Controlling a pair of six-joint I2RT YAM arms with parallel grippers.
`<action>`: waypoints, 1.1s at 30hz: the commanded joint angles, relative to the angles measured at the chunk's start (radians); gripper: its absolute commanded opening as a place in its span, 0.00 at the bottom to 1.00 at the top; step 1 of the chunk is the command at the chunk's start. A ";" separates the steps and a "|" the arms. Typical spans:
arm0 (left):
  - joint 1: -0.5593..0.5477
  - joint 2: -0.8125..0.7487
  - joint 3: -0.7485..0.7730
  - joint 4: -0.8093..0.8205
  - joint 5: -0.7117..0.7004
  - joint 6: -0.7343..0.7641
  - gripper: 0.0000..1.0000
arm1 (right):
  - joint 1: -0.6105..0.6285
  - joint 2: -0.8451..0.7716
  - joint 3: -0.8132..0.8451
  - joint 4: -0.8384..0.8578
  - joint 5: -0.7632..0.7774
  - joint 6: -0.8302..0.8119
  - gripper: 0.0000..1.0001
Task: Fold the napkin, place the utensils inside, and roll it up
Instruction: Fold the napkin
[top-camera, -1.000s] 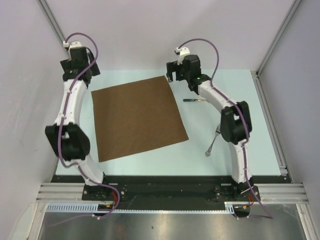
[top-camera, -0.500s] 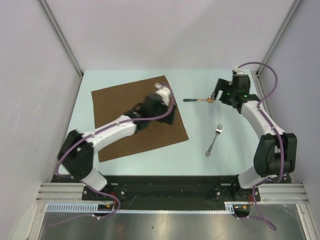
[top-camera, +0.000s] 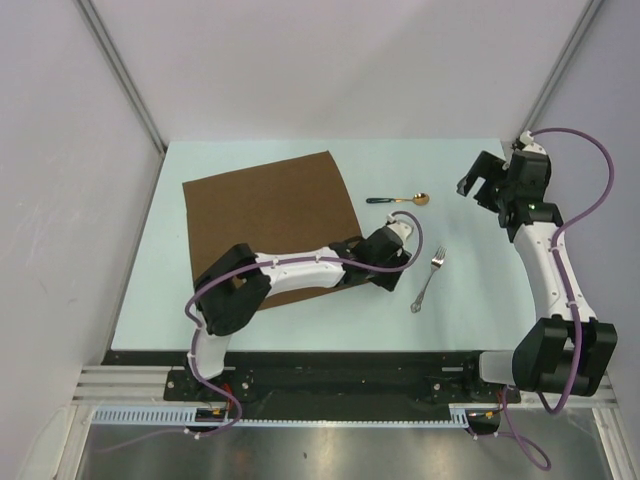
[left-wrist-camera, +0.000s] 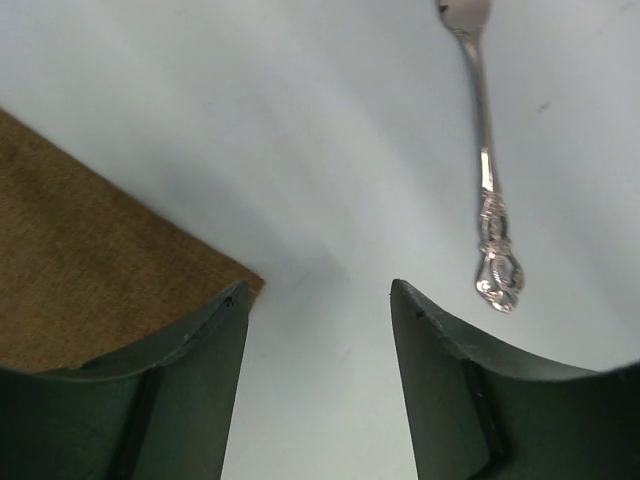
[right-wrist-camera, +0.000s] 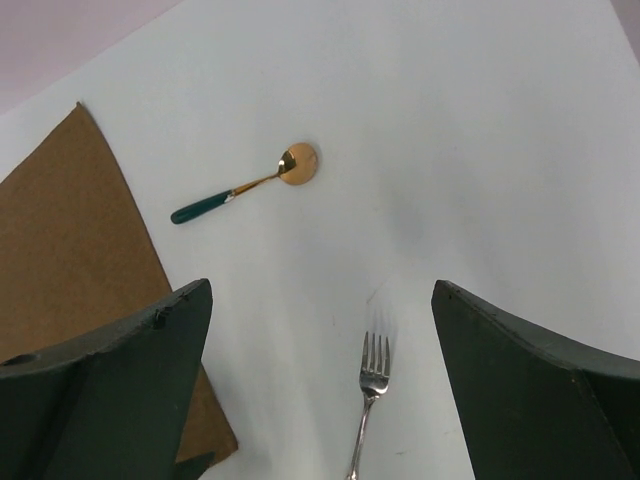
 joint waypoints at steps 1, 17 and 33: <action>0.013 0.035 0.035 -0.021 -0.102 -0.018 0.61 | -0.007 -0.027 -0.020 -0.028 -0.023 -0.005 0.97; -0.004 0.082 0.019 -0.024 -0.198 -0.009 0.52 | -0.010 -0.008 -0.027 -0.018 -0.052 0.009 0.97; -0.028 0.139 0.037 -0.025 -0.216 0.001 0.38 | -0.009 0.006 -0.029 -0.014 -0.066 0.018 0.97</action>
